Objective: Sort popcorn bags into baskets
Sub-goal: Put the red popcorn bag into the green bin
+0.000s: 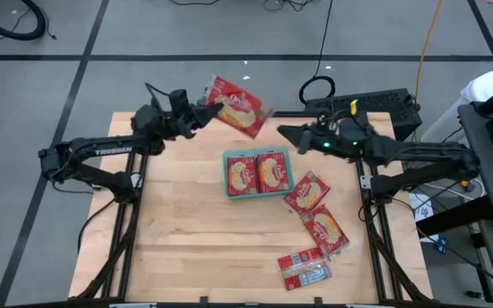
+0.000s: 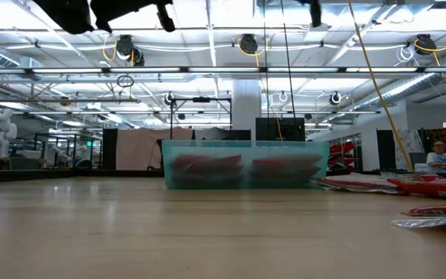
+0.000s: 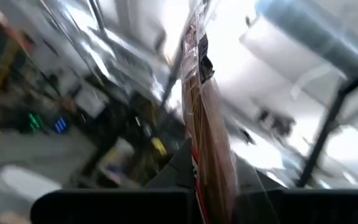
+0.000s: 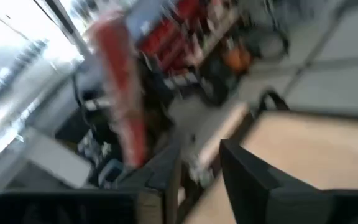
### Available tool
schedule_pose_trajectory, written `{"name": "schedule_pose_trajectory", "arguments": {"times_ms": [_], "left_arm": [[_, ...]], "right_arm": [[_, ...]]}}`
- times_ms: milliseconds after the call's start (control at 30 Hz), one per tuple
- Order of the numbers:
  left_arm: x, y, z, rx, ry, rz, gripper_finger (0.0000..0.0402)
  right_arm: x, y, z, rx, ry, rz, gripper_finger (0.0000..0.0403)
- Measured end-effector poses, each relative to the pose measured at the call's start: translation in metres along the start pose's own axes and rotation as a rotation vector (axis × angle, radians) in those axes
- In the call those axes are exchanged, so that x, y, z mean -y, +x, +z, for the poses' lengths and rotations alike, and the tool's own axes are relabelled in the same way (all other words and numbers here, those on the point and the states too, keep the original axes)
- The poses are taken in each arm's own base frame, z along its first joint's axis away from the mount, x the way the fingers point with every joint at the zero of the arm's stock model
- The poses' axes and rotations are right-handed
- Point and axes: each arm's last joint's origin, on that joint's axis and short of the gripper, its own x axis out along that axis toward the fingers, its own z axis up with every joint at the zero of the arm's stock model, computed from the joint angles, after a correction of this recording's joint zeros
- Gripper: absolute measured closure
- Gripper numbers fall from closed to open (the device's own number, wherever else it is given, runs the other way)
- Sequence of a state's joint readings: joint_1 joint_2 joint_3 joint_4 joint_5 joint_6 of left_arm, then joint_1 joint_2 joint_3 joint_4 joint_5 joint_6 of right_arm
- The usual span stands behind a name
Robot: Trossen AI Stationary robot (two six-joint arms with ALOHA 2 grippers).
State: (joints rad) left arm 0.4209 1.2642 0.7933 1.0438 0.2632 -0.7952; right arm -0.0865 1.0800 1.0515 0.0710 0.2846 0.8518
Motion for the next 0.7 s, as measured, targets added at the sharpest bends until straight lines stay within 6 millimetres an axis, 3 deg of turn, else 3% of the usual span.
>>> {"name": "schedule_pose_trajectory", "arguments": {"times_ms": [133,267,467,700], "left_arm": [[-0.001,-0.007,-0.003,-0.232,-0.066,-0.008,0.0383],[0.002,-0.013,-0.018,-0.431,-0.144,0.029,0.0372],[0.013,-0.012,-0.037,-0.55,-0.188,-0.004,0.0385],[0.018,-0.011,-0.051,-0.558,-0.196,0.046,0.0371]], "right_arm": [[0.004,-0.024,0.007,-0.108,0.113,-0.067,0.0267],[-0.006,-0.029,0.015,-0.197,0.16,-0.06,0.0253],[-0.021,-0.005,0.016,-0.398,0.111,-0.053,0.025],[-0.018,0.031,-0.009,-0.667,0.053,0.09,0.025]]}}
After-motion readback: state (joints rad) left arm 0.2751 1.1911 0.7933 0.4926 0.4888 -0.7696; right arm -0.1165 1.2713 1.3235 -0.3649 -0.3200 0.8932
